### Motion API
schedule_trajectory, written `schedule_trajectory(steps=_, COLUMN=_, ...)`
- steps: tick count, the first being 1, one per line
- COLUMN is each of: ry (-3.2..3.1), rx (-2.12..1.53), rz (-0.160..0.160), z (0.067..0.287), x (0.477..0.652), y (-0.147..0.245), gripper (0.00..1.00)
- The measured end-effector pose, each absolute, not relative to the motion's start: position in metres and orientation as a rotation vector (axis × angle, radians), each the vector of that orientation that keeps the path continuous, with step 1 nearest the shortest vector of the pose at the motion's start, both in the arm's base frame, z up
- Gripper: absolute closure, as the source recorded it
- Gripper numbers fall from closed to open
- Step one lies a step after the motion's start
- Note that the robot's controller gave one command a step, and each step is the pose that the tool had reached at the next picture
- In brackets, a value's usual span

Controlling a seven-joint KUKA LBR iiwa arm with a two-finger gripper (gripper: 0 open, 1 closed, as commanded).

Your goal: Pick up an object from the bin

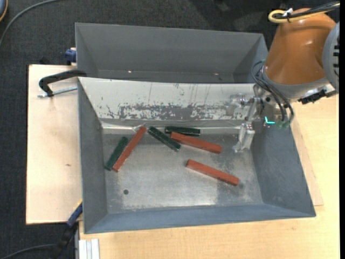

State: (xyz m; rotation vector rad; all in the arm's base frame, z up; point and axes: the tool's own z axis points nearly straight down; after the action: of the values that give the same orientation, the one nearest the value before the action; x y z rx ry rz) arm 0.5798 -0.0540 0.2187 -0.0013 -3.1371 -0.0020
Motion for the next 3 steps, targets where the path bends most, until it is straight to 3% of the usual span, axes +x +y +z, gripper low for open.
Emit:
schedule_trajectory(steps=1, ry=-3.132, rx=-0.129, rz=-0.003, z=0.0818, x=0.5649, y=-0.0433, gripper=0.00)
schedule_trajectory(steps=2, ry=-3.139, rx=-0.128, rz=-0.002, z=0.0861, x=0.5665, y=-0.0436, gripper=1.00)
schedule_trajectory(steps=3, ry=-3.139, rx=-0.128, rz=-0.002, z=0.0861, x=0.5665, y=-0.0436, gripper=0.00)
